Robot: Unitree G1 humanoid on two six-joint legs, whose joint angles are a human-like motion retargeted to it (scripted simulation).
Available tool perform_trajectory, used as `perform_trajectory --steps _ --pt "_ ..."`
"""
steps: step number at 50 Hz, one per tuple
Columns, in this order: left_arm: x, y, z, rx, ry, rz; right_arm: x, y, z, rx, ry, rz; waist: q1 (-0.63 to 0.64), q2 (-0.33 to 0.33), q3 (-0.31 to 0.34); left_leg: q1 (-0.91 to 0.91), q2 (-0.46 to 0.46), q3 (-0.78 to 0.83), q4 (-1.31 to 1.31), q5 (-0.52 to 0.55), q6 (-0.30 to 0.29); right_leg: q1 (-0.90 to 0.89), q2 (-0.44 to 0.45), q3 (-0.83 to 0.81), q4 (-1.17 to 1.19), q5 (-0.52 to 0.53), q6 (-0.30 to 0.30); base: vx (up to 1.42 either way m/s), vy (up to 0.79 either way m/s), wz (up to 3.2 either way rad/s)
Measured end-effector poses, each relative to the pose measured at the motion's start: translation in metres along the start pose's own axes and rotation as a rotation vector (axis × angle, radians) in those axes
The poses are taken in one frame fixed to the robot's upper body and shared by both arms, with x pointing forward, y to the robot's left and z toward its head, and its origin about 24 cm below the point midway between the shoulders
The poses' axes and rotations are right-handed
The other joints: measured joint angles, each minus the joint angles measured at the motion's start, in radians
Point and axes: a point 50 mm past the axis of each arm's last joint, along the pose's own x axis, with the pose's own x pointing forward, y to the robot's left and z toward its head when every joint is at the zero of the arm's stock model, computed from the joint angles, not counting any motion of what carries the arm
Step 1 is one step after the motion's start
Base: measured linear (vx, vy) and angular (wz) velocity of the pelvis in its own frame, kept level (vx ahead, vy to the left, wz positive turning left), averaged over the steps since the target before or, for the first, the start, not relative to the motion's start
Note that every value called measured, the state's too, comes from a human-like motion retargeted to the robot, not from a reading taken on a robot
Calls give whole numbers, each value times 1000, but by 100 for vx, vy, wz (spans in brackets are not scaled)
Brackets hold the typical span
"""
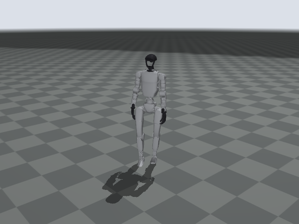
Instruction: In place motions
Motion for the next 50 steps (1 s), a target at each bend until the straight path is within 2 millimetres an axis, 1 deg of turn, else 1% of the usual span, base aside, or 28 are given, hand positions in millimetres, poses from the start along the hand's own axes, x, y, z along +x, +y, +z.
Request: perform_trajectory --steps 2,5,8,12,15,17,18,20,22,23,25,28,30,35,39,43,45,47,48,50 --pt "0 6 2 -2 -13 12 0 2 -2 3 9 8 7 3 8 9 11 58 -8 -11 -2 -10 -12 -60 7 -10 -32 -24 2 -195" --pt "0 12 -4 -25 -1 26 0 7 -9 2 40 16 32 14 5 14 34 151 -17 -29 -7 -18 -58 -222 14 -30 -95 -27 2 -217" --pt "0 12 -13 -60 25 22 -1 8 -18 2 73 20 58 30 -4 20 56 253 -30 -49 -14 -12 -111 -428 33 -66 -146 -25 3 -220" --pt "-1 6 -24 -89 61 10 -4 6 -31 6 128 12 69 64 -21 30 94 395 -41 -77 -32 25 -172 -719 64 -121 -198 -25 4 -193" --pt "-1 -2 -30 -91 79 -5 -7 5 -42 31 175 1 68 89 -39 36 121 494 -43 -96 -49 65 -184 -895 66 -141 -213 -23 2 -162" --pt "-1 -7 -30 -88 79 -18 -8 4 -47 59 199 -4 61 95 -47 44 128 552 -45 -105 -60 85 -182 -963 57 -121 -207 -16 0 -136" --pt "0 -8 -30 -85 77 -25 -9 3 -48 73 208 -6 54 95 -49 49 127 578 -46 -109 -64 96 -180 -979 42 -90 -193 -15 -4 -114" --pt "0 -12 -28 -79 65 -37 -9 4 -51 98 217 -10 31 87 -51 62 118 619 -46 -117 -72 108 -162 -962 -13 -54 -182 -16 -9 -93" --pt "0 -13 -24 -67 54 -48 -9 5 -51 114 219 -7 18 78 -55 73 110 664 -45 -120 -82 107 -139 -924 -66 -22 -193 -14 -10 -90" --pt "0 -14 -22 -57 52 -53 -9 5 -51 119 219 -4 13 77 -57 76 110 684 -44 -121 -87 104 -133 -891 -78 -15 -188 -14 -9 -76" --pt "0 -17 -16 -44 42 -58 -9 5 -50 121 210 -5 -8 78 -58 80 117 708 -40 -121 -96 102 -132 -886 -96 3 -184 -19 -10 -52" --pt "0 -19 -1 -39 -3 -73 -7 2 -43 99 183 -13 -29 77 -48 96 116 759 -40 -129 -111 100 -114 -856 -121 12 -195 -19 -9 -62" --pt "0 -20 7 -27 -26 -89 -6 1 -39 80 172 -8 -44 84 -48 107 120 793 -44 -132 -123 95 -108 -829 -123 15 -191 -15 -10 -66" --pt "0 -20 21 -6 -72 -94 -4 2 -29 65 147 -3 -83 94 -53 122 130 819 -39 -138 -146 85 -87 -775 -136 16 -194 -13 -13 -46" --pt "0 -20 23 10 -78 -103 -3 3 -24 67 122 7 -85 92 -56 142 142 839 -12 -141 -166 89 -73 -730 -150 15 -190 -7 -13 -50" --pt "0 -21 17 13 -60 -96 -3 4 -24 57 115 14 -38 75 -67 166 151 880 38 -110 -169 96 -68 -673 -163 17 -189 -1 -19 -86" --pt "0 -23 11 5 -45 -96 -3 4 -23 46 115 18 -14 50 -65 180 154 898 86 -65 -158 104 -77 -635 -167 17 -193 -2 -22 -89" --pt "0 -24 6 -4 -33 -92 -2 3 -20 35 106 17 -4 11 -55 181 161 895 169 -8 -119 114 -113 -599 -164 16 -190 -3 -16 -70" --pt "1 -24 5 -6 -32 -88 -2 2 -17 31 97 15 -6 -13 -47 174 168 880 227 15 -88 121 -137 -584 -161 13 -187 -5 -17 -55" --pt "1 -23 4 -8 -32 -77 -1 0 -12 24 76 12 -8 -60 -27 141 192 830 376 43 -4 136 -190 -552 -153 10 -180 -6 -20 -53"
